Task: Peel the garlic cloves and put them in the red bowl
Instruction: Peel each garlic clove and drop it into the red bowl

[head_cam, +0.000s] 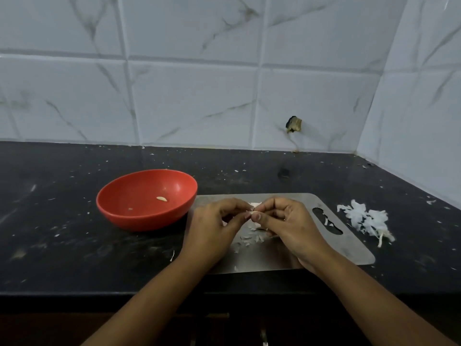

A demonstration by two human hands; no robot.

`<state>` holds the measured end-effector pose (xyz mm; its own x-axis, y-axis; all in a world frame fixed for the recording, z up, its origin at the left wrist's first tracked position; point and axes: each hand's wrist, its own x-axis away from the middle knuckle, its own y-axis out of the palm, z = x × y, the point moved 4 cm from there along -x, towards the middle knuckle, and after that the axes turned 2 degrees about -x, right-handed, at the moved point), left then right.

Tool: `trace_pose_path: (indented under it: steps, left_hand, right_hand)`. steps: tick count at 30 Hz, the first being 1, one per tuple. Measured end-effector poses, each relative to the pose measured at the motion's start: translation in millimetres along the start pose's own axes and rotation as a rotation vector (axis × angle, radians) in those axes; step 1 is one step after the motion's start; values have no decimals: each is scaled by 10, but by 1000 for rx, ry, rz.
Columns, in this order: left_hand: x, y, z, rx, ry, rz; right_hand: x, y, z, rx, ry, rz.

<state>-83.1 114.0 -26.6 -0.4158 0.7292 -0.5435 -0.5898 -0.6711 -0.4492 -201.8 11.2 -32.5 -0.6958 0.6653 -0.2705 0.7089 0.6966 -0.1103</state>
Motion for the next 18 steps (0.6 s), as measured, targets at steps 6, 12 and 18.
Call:
trace_pose_path:
  steps: [6, 12, 18]
  left_hand:
    - [7, -34, -12, -78, 53, 71]
    - [15, -36, -38, -123, 66, 99]
    - [23, -33, -14, -114, 89, 89]
  right_hand:
    - [29, 6, -29, -20, -28, 0]
    - [38, 20, -30, -58, -26, 6]
    - [38, 24, -37, -48, -14, 5]
